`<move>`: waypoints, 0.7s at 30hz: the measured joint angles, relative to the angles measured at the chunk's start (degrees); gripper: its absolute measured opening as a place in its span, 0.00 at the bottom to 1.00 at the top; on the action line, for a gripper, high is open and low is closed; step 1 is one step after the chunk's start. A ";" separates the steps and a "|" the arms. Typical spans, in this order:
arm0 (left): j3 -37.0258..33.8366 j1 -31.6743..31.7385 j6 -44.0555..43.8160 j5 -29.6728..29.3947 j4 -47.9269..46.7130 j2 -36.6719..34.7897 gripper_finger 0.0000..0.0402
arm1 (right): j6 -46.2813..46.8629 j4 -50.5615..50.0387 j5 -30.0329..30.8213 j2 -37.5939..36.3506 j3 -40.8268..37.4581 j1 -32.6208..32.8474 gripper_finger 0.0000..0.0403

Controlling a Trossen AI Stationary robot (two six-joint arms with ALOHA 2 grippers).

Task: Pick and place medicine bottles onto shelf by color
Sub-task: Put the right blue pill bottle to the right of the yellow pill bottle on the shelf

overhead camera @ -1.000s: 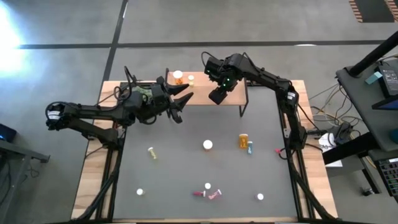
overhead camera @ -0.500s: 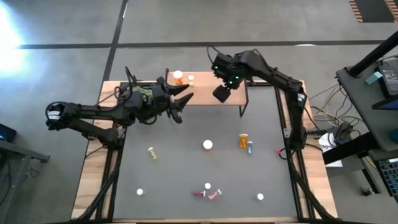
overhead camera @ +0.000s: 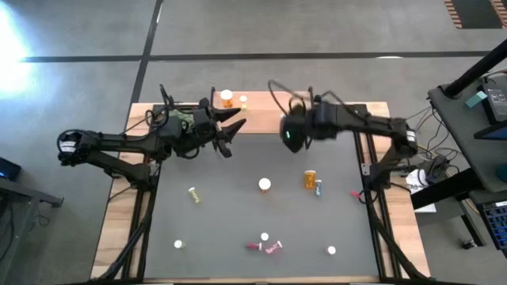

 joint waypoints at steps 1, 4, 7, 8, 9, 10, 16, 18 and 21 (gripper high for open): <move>0.00 0.00 0.02 0.00 -0.45 -0.22 0.42 | 1.69 1.83 0.12 -1.42 -3.05 1.66 0.58; -0.25 0.00 0.02 0.00 -0.74 -0.60 0.42 | 4.51 11.96 4.87 -6.27 -12.30 6.25 0.57; -0.55 0.04 0.02 0.02 -0.83 -1.03 0.42 | 5.50 26.45 13.40 -10.88 -21.34 9.57 0.56; -0.55 0.04 0.04 0.00 -0.67 -1.06 0.42 | 5.64 30.90 15.66 -12.29 -24.27 10.30 0.56; -0.59 0.04 0.02 0.02 -0.77 -1.18 0.42 | 5.58 35.74 17.54 -13.47 -27.20 10.79 0.56; -0.65 0.04 0.04 0.02 -0.86 -1.25 0.42 | 5.29 40.20 18.94 -14.45 -30.01 11.13 0.56; -0.66 0.04 0.06 0.02 -0.88 -1.25 0.42 | -1.70 66.84 21.30 -16.04 -46.15 11.54 0.56; -0.66 0.04 0.05 0.02 -0.97 -1.28 0.42 | -4.35 76.18 22.82 -15.83 -50.37 11.78 0.56; -0.66 0.04 0.08 0.02 -1.33 -1.28 0.42 | -7.57 86.53 27.44 -15.83 -55.02 12.55 0.56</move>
